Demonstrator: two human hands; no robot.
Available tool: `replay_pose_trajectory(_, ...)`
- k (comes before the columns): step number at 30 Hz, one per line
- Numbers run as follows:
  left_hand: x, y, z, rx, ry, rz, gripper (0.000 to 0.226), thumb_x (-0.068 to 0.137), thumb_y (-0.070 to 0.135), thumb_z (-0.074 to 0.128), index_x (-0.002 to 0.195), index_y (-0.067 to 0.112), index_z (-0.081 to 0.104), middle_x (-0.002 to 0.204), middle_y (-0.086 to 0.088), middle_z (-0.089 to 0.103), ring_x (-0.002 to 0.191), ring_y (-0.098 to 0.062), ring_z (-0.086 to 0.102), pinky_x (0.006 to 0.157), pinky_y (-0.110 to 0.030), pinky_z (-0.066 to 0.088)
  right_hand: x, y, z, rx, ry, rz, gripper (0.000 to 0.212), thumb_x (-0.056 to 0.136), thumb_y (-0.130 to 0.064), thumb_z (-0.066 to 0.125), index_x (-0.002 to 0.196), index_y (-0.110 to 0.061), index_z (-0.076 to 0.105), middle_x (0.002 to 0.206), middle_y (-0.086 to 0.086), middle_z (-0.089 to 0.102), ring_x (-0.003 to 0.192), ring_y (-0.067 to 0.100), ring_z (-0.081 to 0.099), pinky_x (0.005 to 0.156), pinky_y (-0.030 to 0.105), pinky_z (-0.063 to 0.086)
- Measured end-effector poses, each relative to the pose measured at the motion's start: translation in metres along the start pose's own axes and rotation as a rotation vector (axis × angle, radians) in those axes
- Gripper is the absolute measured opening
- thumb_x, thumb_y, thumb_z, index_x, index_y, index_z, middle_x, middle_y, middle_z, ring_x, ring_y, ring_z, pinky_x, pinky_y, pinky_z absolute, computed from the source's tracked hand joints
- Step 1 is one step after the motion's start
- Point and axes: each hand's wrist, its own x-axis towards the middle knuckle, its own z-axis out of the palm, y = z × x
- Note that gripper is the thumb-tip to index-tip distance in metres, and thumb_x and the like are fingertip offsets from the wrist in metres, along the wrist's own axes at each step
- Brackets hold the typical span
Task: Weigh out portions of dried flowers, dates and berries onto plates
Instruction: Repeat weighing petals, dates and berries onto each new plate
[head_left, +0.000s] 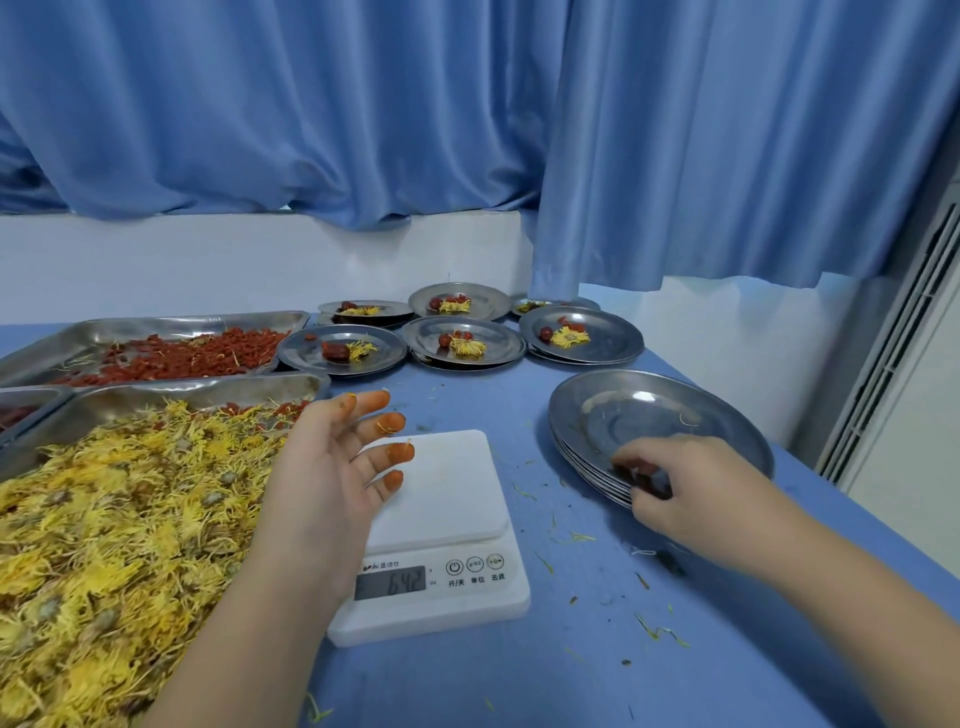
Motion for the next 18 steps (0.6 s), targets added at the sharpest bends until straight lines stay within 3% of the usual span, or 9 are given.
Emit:
replay_pose_trajectory(5, 0.003, 0.001, -0.004, 0.001, 0.040, -0.002, 0.027, 0.096, 0.031, 0.042, 0.095, 0.016, 0.065, 0.073, 0.001, 0.065, 0.064, -0.015, 0.058, 0.063, -0.031, 0.040, 0.001, -0.008, 0.004, -0.087, 0.016, 0.011, 0.018, 0.073, -0.018, 0.057, 0.090, -0.022, 0.062, 0.077, -0.009, 0.062, 0.076, 0.014, 0.053, 0.064, 0.027, 0.046)
replay_pose_trajectory(12, 0.003, 0.000, -0.003, 0.026, 0.069, -0.015, 0.026, 0.096, 0.031, 0.043, 0.096, 0.018, 0.066, 0.074, 0.003, 0.067, 0.064, -0.015, 0.058, 0.063, -0.032, 0.040, 0.000, -0.013, 0.008, -0.129, 0.150, 0.049, 0.015, 0.074, -0.019, 0.057, 0.089, -0.020, 0.061, 0.083, -0.008, 0.062, 0.086, 0.017, 0.051, 0.068, 0.030, 0.046)
replay_pose_trajectory(15, 0.004, 0.001, -0.004, 0.023, 0.083, -0.028, 0.025, 0.095, 0.030, 0.045, 0.094, 0.018, 0.066, 0.078, 0.001, 0.067, 0.065, -0.016, 0.057, 0.063, -0.031, 0.040, 0.000, -0.010, 0.007, -0.168, 0.232, 0.061, 0.015, 0.076, -0.014, 0.060, 0.089, -0.016, 0.066, 0.086, -0.004, 0.065, 0.091, 0.019, 0.052, 0.069, 0.034, 0.048)
replay_pose_trajectory(18, 0.005, 0.003, -0.006, 0.008, 0.101, -0.026, 0.023, 0.095, 0.030, 0.046, 0.093, 0.018, 0.066, 0.078, 0.001, 0.065, 0.065, -0.016, 0.056, 0.062, -0.030, 0.040, 0.000, -0.009, 0.007, -0.218, 0.305, 0.022, 0.012, 0.075, -0.003, 0.064, 0.079, -0.014, 0.068, 0.079, -0.001, 0.063, 0.085, 0.024, 0.054, 0.061, 0.035, 0.047)
